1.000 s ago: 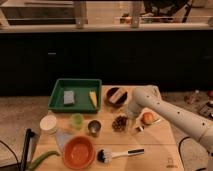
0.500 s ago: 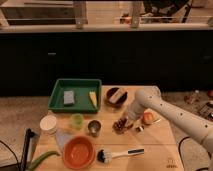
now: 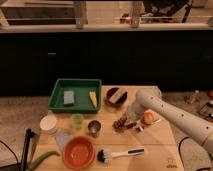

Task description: Place grapes in red bowl

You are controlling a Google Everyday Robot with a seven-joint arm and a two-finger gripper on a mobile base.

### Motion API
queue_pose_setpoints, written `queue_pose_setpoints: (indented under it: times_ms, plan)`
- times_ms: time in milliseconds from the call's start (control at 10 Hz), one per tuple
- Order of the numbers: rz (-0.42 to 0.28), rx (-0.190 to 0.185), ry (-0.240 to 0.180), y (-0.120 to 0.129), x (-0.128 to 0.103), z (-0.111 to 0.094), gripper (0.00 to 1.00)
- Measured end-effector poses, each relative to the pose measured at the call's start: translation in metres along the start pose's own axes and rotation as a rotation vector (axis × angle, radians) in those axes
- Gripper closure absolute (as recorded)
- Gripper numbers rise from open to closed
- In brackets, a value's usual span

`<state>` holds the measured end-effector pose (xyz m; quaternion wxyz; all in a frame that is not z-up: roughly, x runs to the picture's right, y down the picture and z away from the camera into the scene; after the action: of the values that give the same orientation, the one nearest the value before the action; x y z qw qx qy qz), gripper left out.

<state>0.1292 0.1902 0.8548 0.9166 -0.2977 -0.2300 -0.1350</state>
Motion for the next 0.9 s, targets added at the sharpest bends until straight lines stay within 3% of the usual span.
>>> queue_pose_setpoints:
  times_ms: [900]
  plan:
    - [-0.015, 0.000, 0.003, 0.0034, -0.0049, -0.0022, 1.00]
